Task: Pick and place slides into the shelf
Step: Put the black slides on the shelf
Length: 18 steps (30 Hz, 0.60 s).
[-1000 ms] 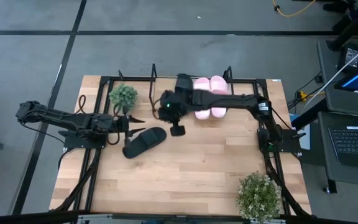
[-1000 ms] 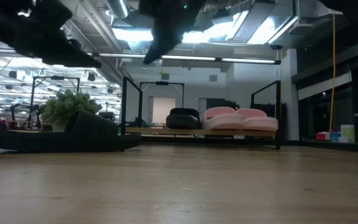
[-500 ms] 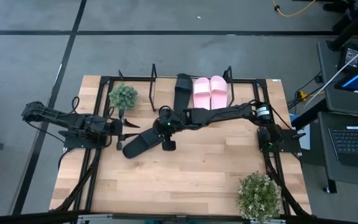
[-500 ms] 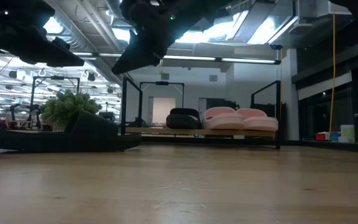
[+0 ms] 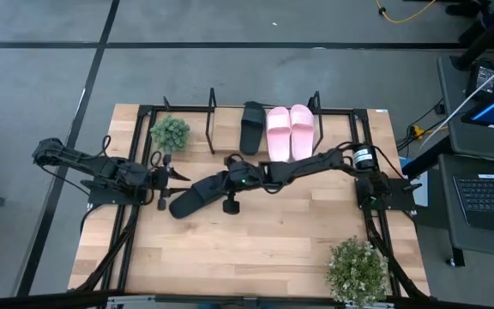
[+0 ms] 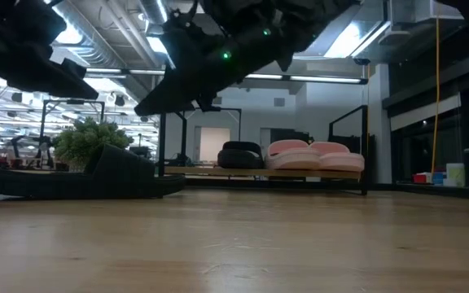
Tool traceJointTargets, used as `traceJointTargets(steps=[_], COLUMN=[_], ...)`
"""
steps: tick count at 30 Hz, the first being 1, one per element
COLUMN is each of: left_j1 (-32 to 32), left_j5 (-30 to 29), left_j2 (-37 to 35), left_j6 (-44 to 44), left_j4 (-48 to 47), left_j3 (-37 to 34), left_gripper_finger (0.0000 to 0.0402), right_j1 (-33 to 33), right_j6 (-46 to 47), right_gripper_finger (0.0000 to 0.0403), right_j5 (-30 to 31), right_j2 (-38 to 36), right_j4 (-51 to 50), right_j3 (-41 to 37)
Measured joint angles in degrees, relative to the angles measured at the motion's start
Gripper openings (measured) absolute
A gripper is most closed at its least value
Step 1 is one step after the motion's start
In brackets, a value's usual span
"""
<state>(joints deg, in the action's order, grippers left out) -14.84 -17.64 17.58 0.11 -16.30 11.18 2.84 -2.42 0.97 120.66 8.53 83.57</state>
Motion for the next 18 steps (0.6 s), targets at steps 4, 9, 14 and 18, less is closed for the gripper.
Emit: traceJointTargets(steps=[4,9,14,18], left_j1=[-0.27,-0.23,-0.23,-0.21], left_j5=[0.25,0.21,-0.70,-0.84], left_j2=[0.03,0.01,0.03,0.07], left_j6=[-0.21,-0.03,-0.47,-1.59], left_j4=[-1.52,-1.75,-3.56,-5.55], left_j3=[0.00,0.00,0.00,-0.26], left_gripper_finger=[0.0130,0.0130,0.0130,0.0130], right_j1=[0.78,2.33,3.91,4.53], right_j6=[0.37,0.09,-0.82,-0.85], right_gripper_finger=[0.0000,0.0000,0.0000,0.0001], right_j5=[0.00,2.39,2.38,2.42], right_j2=[-1.84,-4.58,-5.60,-5.45], right_j4=[4.45,11.03,24.66,32.00], right_j3=[-3.43,-9.34,-16.25,-20.36])
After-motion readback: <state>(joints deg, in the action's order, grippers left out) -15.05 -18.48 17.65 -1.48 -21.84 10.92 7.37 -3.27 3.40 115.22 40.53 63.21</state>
